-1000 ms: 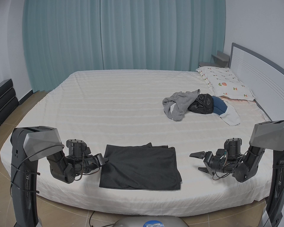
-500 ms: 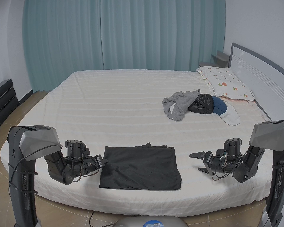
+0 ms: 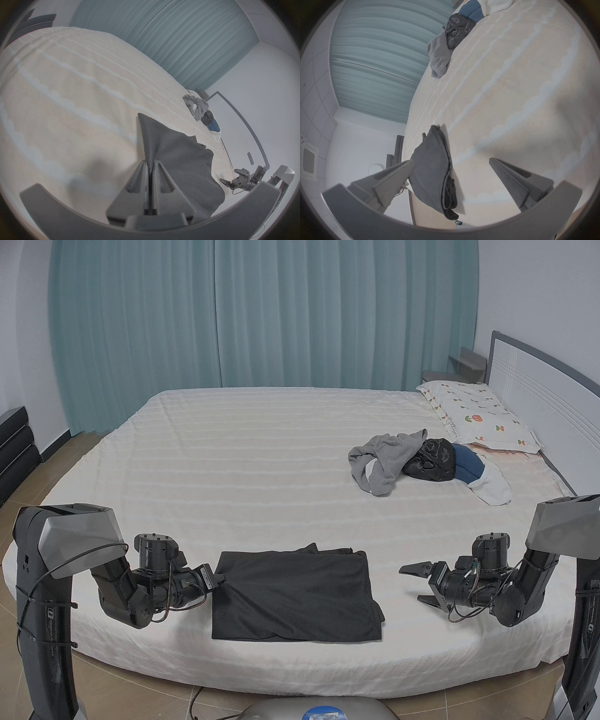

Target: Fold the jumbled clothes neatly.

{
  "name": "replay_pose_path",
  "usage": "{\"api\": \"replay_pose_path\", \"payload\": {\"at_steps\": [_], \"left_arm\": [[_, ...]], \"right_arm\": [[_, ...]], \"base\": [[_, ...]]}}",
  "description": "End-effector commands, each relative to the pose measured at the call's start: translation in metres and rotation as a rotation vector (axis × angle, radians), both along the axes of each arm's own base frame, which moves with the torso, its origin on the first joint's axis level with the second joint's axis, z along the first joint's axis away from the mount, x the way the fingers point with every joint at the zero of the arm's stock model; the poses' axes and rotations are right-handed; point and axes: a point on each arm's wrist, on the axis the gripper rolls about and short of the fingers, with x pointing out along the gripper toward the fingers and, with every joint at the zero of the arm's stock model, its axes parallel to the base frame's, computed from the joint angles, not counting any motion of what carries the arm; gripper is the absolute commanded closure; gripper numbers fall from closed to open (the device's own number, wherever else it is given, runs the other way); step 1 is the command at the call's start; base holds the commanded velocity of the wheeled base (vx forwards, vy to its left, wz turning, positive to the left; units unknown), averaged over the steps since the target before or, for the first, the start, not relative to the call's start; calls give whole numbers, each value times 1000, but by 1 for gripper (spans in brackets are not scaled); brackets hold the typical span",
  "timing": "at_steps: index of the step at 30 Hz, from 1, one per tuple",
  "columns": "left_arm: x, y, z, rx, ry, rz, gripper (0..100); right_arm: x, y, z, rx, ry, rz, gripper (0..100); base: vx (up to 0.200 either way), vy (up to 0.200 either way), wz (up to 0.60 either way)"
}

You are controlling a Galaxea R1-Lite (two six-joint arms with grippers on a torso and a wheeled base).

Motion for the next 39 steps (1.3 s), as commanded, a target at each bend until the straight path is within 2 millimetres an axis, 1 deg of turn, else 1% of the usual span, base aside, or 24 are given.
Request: {"api": "replay_pose_path", "payload": {"at_steps": [1,9,18,39], "left_arm": [[-1,0,1,0,-1,-1,100],[1,0,1,-14,0,10,100],[2,6,5,-38,6,43,100],[1,6,5,-38,8,43,100]], "right_arm": [[0,0,0,0,0,1,0],[0,0,0,0,2,1,0],[-1,2,-1,-3,4,5,0],[-2,2,-1,-4,4,6,0]], "base": [[0,200,0],[0,200,0],[0,200,0],[0,200,0]]}}
